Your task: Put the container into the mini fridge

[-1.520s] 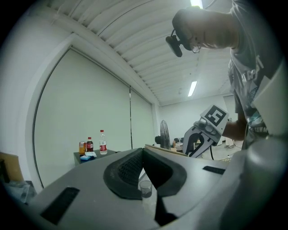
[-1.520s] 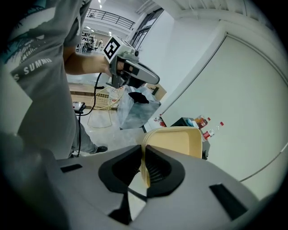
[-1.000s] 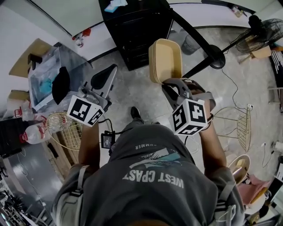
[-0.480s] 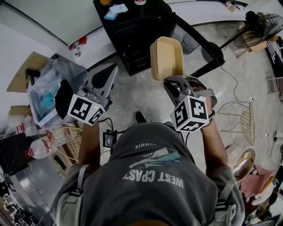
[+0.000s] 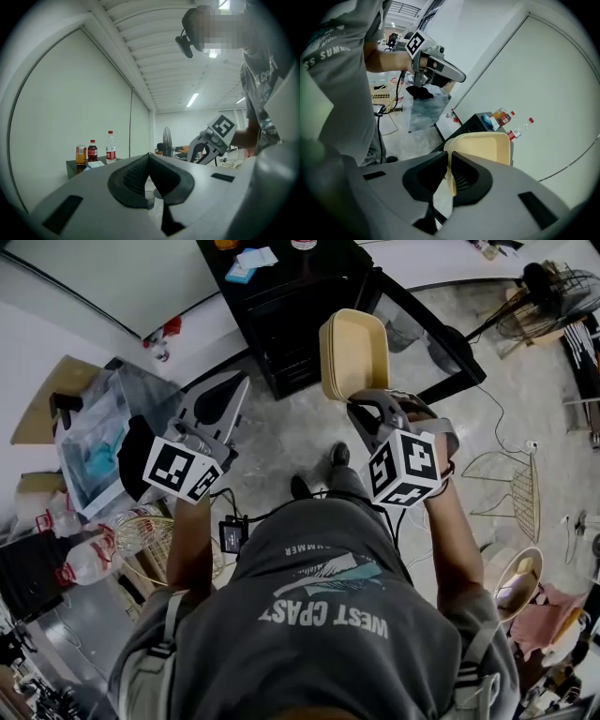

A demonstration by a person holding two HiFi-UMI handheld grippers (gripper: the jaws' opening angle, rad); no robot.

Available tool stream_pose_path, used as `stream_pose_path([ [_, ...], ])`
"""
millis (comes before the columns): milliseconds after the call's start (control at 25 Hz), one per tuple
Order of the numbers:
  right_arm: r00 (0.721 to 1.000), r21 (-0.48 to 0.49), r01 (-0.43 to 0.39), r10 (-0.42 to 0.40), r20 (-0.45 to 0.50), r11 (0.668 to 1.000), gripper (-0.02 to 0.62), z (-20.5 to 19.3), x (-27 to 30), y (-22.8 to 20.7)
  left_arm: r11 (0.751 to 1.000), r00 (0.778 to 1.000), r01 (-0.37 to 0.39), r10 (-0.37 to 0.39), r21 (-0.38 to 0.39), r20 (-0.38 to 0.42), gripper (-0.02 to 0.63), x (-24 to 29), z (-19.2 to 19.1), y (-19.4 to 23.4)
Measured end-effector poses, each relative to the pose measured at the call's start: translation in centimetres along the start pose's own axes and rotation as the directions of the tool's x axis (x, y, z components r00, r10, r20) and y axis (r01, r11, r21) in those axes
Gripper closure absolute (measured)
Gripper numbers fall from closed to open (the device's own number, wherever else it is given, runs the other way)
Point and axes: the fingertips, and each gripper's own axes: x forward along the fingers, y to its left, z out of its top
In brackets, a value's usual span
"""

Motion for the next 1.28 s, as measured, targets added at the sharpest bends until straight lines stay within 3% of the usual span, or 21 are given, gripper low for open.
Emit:
stream_pose_path([
  [760, 0.995, -0.056, -0.095, 0.097, 0.030, 0.994, 0.545, -0.4, 9.9, -4.5, 0.991, 0.991, -0.124, 0.122, -0.048, -0.047, 0.591, 2.9, -3.5, 6.8],
  [1280, 0.985, -0.078, -0.169, 0.171, 0.015, 0.982, 0.545, -3.3, 17.7, -6.7, 0.979, 0.981, -0.179, 0.168, -0.102, -0.101, 0.591, 5.9, -7.3, 9.6],
])
